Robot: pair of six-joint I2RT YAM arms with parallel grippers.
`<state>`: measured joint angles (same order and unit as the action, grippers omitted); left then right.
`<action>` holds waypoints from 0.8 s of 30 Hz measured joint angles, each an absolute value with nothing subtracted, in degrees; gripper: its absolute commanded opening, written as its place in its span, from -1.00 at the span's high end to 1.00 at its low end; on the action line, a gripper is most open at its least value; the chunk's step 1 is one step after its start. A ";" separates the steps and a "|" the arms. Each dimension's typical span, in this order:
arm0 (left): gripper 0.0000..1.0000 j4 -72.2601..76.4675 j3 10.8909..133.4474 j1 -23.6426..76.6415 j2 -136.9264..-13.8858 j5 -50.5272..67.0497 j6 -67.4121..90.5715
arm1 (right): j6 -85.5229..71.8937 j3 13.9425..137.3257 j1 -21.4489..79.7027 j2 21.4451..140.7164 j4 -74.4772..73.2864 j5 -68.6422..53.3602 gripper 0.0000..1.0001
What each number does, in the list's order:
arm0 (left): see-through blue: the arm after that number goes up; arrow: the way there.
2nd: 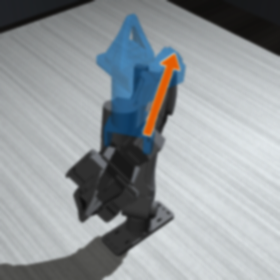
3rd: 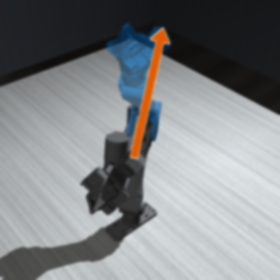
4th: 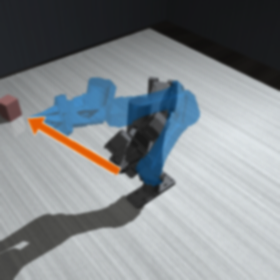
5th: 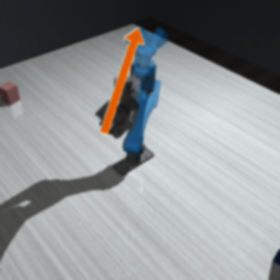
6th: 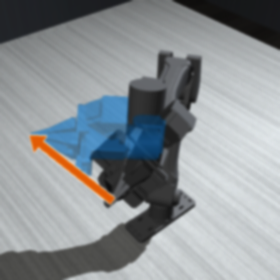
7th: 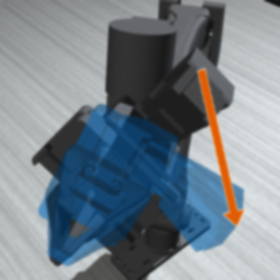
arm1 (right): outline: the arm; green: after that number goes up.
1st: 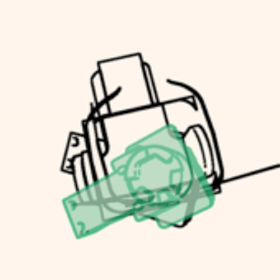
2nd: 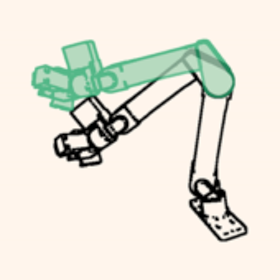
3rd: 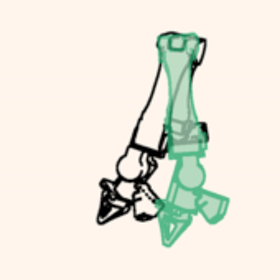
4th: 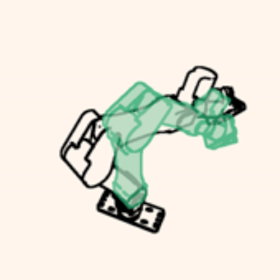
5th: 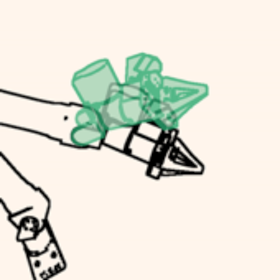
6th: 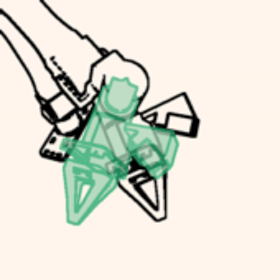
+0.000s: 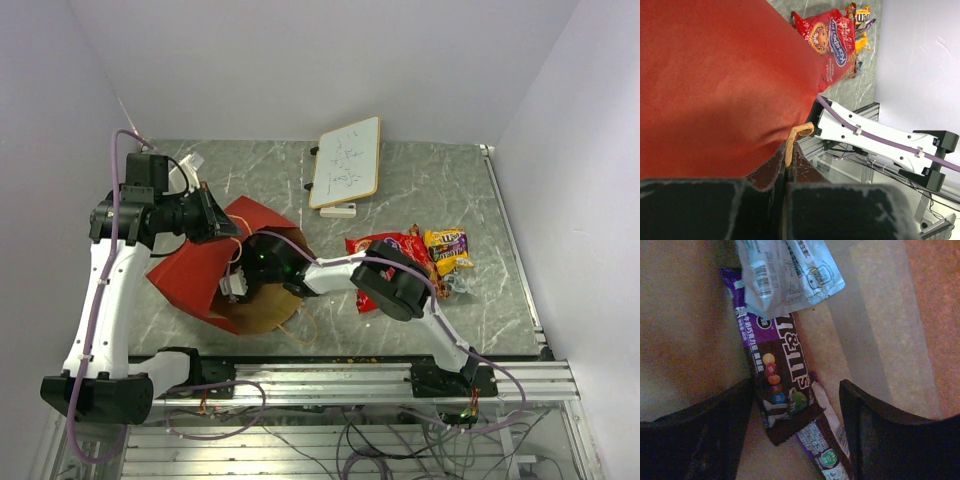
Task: Take the snacks out of the paper bag
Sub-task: Take out the snack from the paper bag.
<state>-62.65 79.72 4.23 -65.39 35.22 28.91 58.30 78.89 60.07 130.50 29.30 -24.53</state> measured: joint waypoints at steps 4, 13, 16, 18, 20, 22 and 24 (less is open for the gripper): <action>0.86 -63.46 79.33 4.23 -65.39 34.83 28.64 | 57.80 82.17 60.34 133.71 30.61 -21.34 0.03; 0.86 -66.48 78.87 4.23 -64.18 29.76 27.83 | 56.93 83.02 60.45 135.13 31.03 -16.19 0.70; 0.86 -66.46 77.54 4.23 -62.41 28.25 28.10 | 56.10 82.39 60.45 135.13 31.51 -14.76 0.81; 0.86 -66.26 76.51 4.23 -61.25 27.59 28.47 | 55.57 81.52 60.45 134.87 32.08 -13.76 0.84; 0.86 -66.06 75.22 4.23 -60.12 27.05 29.04 | 54.83 80.05 60.45 134.02 32.69 -13.30 0.87; 0.86 -65.65 74.17 4.23 -59.40 26.70 29.56 | 53.63 77.52 60.45 132.18 33.19 -12.73 0.88; 0.86 -64.97 73.38 4.23 -58.98 26.37 30.20 | 52.36 74.74 60.42 129.86 33.41 -12.21 0.90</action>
